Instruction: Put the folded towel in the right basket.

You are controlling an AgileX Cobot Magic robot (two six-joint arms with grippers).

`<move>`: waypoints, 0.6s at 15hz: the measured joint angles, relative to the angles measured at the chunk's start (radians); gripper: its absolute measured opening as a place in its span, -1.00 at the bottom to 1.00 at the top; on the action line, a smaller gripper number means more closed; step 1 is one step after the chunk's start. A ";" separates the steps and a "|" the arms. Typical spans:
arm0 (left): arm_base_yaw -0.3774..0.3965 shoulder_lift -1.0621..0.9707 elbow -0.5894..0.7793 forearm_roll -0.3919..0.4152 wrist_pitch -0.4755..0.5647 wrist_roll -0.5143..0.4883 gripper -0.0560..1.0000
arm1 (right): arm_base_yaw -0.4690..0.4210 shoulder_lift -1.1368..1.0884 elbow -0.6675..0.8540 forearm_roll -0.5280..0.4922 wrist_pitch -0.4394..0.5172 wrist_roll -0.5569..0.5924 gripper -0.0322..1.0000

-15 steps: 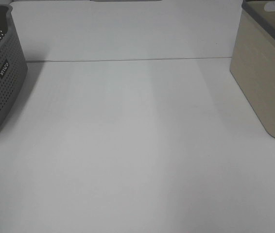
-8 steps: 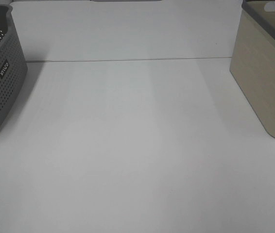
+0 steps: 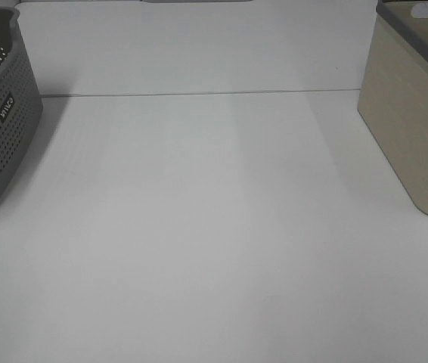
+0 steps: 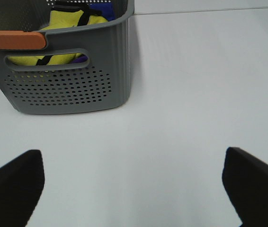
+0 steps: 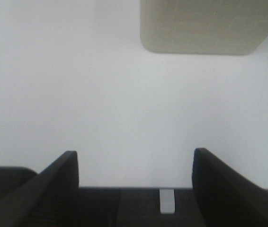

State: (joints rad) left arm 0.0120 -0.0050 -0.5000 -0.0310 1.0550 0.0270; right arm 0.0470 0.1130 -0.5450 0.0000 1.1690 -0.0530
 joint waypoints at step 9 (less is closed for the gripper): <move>0.000 0.000 0.000 0.000 0.000 0.000 0.94 | 0.000 -0.119 0.043 -0.007 -0.100 0.000 0.32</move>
State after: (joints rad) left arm 0.0120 -0.0050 -0.5000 -0.0310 1.0550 0.0270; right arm 0.0470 -0.0060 -0.5020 -0.0070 1.0690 -0.0530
